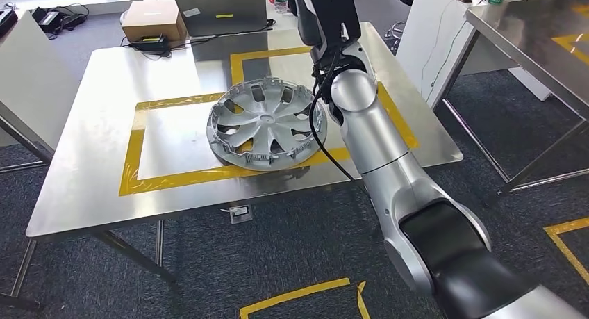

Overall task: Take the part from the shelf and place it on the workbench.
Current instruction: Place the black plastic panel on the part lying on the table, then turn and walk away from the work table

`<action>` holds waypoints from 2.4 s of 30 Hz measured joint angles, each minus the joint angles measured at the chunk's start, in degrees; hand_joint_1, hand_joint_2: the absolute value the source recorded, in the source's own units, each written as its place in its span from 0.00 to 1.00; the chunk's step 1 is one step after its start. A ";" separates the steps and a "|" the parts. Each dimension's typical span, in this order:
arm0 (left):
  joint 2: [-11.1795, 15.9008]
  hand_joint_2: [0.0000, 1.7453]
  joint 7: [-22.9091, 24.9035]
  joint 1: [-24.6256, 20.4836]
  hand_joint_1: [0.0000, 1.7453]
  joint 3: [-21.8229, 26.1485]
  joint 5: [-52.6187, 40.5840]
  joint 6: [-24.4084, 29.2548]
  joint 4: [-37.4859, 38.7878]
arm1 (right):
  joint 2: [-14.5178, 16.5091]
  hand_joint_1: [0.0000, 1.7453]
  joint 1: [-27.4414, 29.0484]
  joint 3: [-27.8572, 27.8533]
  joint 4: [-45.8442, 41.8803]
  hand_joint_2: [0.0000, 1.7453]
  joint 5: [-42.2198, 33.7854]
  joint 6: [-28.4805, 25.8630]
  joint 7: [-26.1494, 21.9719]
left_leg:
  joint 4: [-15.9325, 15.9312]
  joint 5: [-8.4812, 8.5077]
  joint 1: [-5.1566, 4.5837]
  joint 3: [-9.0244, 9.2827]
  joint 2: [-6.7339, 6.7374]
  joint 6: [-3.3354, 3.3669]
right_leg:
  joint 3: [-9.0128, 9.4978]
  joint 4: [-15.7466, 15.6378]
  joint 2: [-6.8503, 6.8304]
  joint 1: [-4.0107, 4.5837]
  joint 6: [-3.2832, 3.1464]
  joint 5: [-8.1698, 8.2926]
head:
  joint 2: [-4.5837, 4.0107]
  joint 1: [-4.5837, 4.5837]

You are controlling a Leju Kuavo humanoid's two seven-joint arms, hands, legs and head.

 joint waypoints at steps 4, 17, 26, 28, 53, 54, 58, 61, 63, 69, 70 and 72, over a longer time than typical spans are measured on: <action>-0.01 0.00 0.09 -0.18 0.00 0.00 -0.33 0.12 -0.02 | -0.94 0.00 0.72 0.03 -2.79 0.00 -0.65 -0.93 0.89 | 0.37 0.10 -0.07 -0.57 -0.10 -1.53 | 0.32 -1.75 0.20 0.23 -1.80 0.05 | 0.00 0.11; -0.16 0.00 0.26 -0.12 0.00 0.00 -0.97 0.07 -0.15 | -3.34 0.00 2.79 0.03 -6.16 0.00 -1.79 -2.45 0.93 | -0.32 -3.44 -0.68 3.98 -0.32 -1.12 | -3.67 -2.46 -0.03 0.38 -1.76 5.11 | 0.00 -0.47; -0.22 0.00 0.28 -0.23 0.00 0.29 -0.64 0.25 -0.16 | -5.97 0.00 3.94 0.14 -5.95 0.00 -1.71 -3.17 0.85 | -0.41 2.21 -0.44 -2.06 0.07 1.28 | -7.85 13.50 -0.04 0.22 0.27 -5.43 | 0.00 -0.35; -0.24 0.00 0.25 0.00 0.00 0.53 -0.51 0.37 -0.15 | -6.97 0.00 4.57 0.17 -5.32 0.00 -1.42 -3.83 0.43 | 0.03 3.19 -0.44 -3.73 0.04 1.11 | -4.26 10.88 -0.04 0.25 0.08 -2.81 | 0.00 -0.33; -0.31 0.00 0.24 0.34 0.00 0.97 -0.96 0.36 -0.13 | -17.19 0.00 11.81 -2.30 -2.29 0.00 -0.72 -6.51 -6.09 | 0.46 -0.27 -0.25 -0.21 -0.35 1.26 | -6.65 2.17 -0.35 -0.13 0.60 0.03 | 0.00 -0.50; -0.28 0.00 0.25 0.35 0.00 0.98 -0.93 0.46 -0.14 | -17.37 0.00 11.86 -2.33 -1.74 0.00 -0.35 -6.82 -6.05 | 0.48 0.59 -0.33 -1.24 -0.34 1.46 | -7.71 6.13 -0.35 -0.08 0.72 -3.06 | 0.00 -0.39; -0.35 0.00 0.34 0.44 0.00 1.04 -0.88 0.63 -0.14 | -17.72 0.00 12.99 -2.55 1.50 0.00 0.51 -8.05 -6.21 | 0.61 3.65 -0.78 -5.14 -0.35 1.67 | -6.05 13.54 -0.31 0.35 0.21 -3.91 | 0.00 -0.25; -0.46 0.00 0.52 0.44 0.00 1.27 -0.88 0.67 -0.14 | -18.12 0.00 13.50 -3.10 3.69 0.00 0.95 -9.05 -6.32 | 0.66 5.52 -1.12 -6.88 -0.48 1.31 | 3.39 2.25 -0.37 1.08 -1.28 -3.42 | 0.00 -0.21; -0.54 0.00 0.60 0.44 0.00 1.44 -0.90 0.67 -0.14 | -18.47 0.00 13.75 -3.71 5.25 0.00 1.20 -9.58 -6.42 | 0.39 6.61 -1.02 -7.06 -0.55 0.66 | 6.30 -2.71 -0.40 1.51 -1.91 -4.92 | 0.00 -0.10; -0.57 0.00 0.58 0.88 0.00 2.03 -0.70 0.64 -0.09 | -18.98 0.00 15.66 -5.01 10.43 0.00 2.83 -9.40 -5.32 | 7.33 -1.31 -0.65 -9.44 -0.60 -1.30 | 3.31 -4.43 -0.64 0.85 -3.37 -0.37 | 0.00 -0.44; -0.56 0.00 0.49 0.90 0.00 2.16 -0.55 0.68 -0.09 | -18.99 0.00 16.00 -5.21 11.31 0.00 3.18 -9.01 -4.86 | 11.04 -3.65 -0.53 -10.09 -0.58 -1.61 | 2.37 -4.39 -0.65 0.79 -3.32 0.41 | 0.00 -0.54; -0.48 0.00 0.18 0.96 0.00 2.45 -0.27 0.77 -0.09 | -19.04 0.00 16.79 -5.56 13.41 0.00 3.83 -8.11 -3.78 | 15.91 -4.06 -0.33 -9.80 -0.57 -2.05 | 0.43 -4.28 -0.70 0.66 -3.05 1.79 | 0.00 -0.55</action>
